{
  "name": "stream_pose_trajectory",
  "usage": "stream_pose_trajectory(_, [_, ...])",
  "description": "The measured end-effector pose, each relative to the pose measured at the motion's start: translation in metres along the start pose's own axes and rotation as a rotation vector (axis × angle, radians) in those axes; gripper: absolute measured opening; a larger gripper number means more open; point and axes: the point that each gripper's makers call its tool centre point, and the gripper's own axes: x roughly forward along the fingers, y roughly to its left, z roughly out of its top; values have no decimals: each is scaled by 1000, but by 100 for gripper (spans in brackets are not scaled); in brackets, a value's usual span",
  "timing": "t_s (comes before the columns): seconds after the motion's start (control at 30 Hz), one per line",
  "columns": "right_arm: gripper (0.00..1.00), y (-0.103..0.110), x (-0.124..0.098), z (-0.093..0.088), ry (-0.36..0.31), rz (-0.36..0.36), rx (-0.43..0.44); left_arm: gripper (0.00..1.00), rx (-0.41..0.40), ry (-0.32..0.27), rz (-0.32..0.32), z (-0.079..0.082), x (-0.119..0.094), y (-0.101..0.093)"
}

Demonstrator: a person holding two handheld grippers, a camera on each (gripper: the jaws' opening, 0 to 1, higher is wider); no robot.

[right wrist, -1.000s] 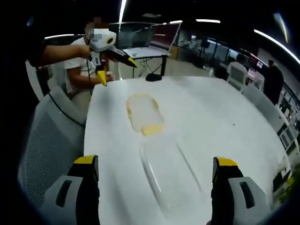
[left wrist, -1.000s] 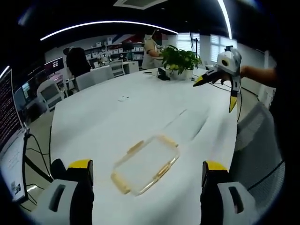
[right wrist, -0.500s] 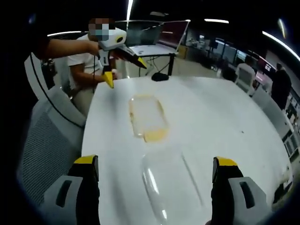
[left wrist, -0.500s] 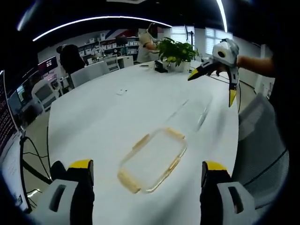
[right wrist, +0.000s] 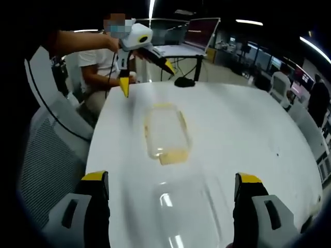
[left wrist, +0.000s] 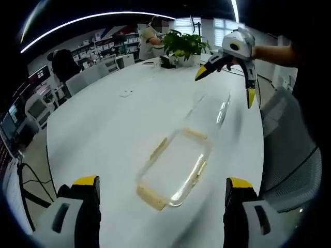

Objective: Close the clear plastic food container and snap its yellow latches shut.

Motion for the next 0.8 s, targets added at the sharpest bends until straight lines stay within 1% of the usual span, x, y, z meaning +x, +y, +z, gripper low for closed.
stream_pose_trajectory(0.13, [99,-2,8,1,11,16,-11,99,26,35,-30,-7,6,-1])
stream_pose_trajectory(0.3, [96,-5,16,0,22,17,-15,94,58,82,-58,-14,11,-3])
stream_pose_trajectory(0.5, [92,-8,26,4,20,22,-20,86,100,115,-95,-20,20,-3])
stream_pose_trajectory(0.6, [90,-8,31,5,28,31,-32,81,136,143,-114,-24,24,-1])
stream_pose_trajectory(0.8, [85,-7,43,6,42,54,-47,73,172,164,-142,-29,32,4])
